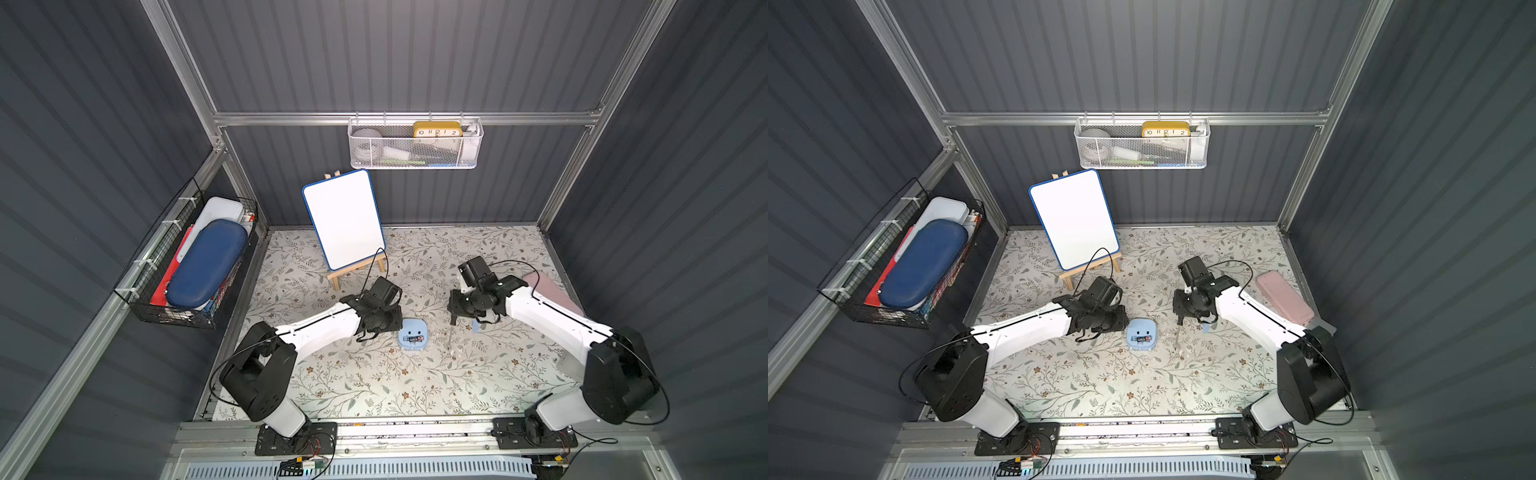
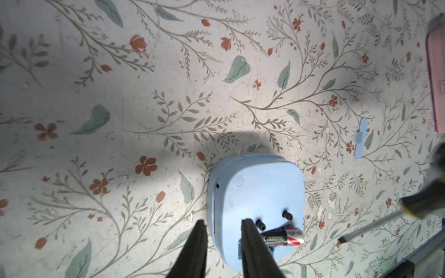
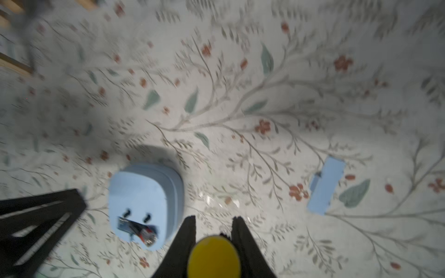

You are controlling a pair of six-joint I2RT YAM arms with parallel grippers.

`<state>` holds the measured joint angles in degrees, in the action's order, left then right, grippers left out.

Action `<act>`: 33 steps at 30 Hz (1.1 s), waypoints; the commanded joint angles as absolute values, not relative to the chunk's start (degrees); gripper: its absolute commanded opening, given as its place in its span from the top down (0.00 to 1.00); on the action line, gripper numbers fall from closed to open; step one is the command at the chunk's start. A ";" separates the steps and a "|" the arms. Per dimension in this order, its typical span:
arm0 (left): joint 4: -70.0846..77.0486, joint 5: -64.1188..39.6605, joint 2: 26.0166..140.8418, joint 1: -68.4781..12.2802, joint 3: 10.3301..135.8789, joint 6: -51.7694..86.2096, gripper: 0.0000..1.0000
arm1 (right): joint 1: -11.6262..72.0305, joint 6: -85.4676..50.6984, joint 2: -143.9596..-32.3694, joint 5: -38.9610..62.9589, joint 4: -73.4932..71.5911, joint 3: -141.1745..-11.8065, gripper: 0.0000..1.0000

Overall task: Remove the battery from the alarm
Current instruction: Place the screwdriver at the center of the board.

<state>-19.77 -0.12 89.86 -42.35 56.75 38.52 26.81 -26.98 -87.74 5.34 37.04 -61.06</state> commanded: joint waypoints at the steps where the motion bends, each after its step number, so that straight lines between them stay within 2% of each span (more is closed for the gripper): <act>1: -20.89 0.86 85.71 -42.36 54.81 38.23 0.70 | 26.43 -22.94 -92.20 7.02 49.16 -66.61 1.00; 7: -20.52 1.50 83.48 -42.32 53.47 38.14 0.68 | 26.15 -21.52 -101.30 5.44 49.14 -71.69 1.00; 11: -20.18 1.16 82.87 -42.36 52.93 38.28 0.67 | 26.07 -21.27 -108.45 1.75 52.64 -77.02 0.94; 15: -19.72 1.41 81.86 -42.28 52.01 38.41 0.65 | 25.97 -21.01 -111.51 -1.22 52.28 -78.58 0.93; 19: -20.19 1.41 81.87 -41.99 52.37 38.15 0.64 | 26.00 -20.48 -113.72 0.38 50.92 -78.91 0.86; 23: -20.18 1.14 82.01 -41.79 52.56 38.14 0.62 | 26.06 -20.30 -116.07 0.45 50.25 -78.65 0.75; 33: -20.44 0.79 81.42 -41.40 50.51 39.75 0.49 | 26.19 -21.52 -113.03 0.09 46.64 -75.58 0.54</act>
